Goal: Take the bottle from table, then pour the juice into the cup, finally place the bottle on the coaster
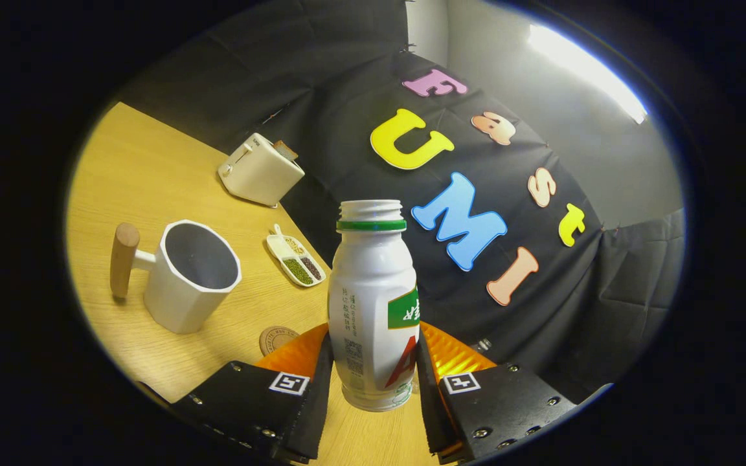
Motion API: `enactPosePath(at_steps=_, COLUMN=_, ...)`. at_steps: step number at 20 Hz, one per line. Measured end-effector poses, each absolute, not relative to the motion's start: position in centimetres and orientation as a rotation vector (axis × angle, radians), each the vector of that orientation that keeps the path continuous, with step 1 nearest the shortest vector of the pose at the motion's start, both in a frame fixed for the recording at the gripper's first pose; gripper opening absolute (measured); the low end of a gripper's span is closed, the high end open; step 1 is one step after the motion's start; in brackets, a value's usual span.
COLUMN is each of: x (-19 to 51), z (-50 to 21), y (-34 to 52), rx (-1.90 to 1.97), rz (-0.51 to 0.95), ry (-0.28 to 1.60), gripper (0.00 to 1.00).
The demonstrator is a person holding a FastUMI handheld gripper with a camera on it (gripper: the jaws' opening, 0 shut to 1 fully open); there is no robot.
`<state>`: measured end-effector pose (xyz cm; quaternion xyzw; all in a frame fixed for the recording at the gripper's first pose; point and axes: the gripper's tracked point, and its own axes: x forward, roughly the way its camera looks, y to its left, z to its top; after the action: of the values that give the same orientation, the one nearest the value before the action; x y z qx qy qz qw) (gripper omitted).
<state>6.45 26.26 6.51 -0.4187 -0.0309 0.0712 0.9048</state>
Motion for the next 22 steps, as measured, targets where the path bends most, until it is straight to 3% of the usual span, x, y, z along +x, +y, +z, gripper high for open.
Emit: enactPosePath(at_steps=22, x=7.0, z=4.9, y=27.4, rx=-1.234, rz=0.097, ry=-0.086, gripper=0.6)
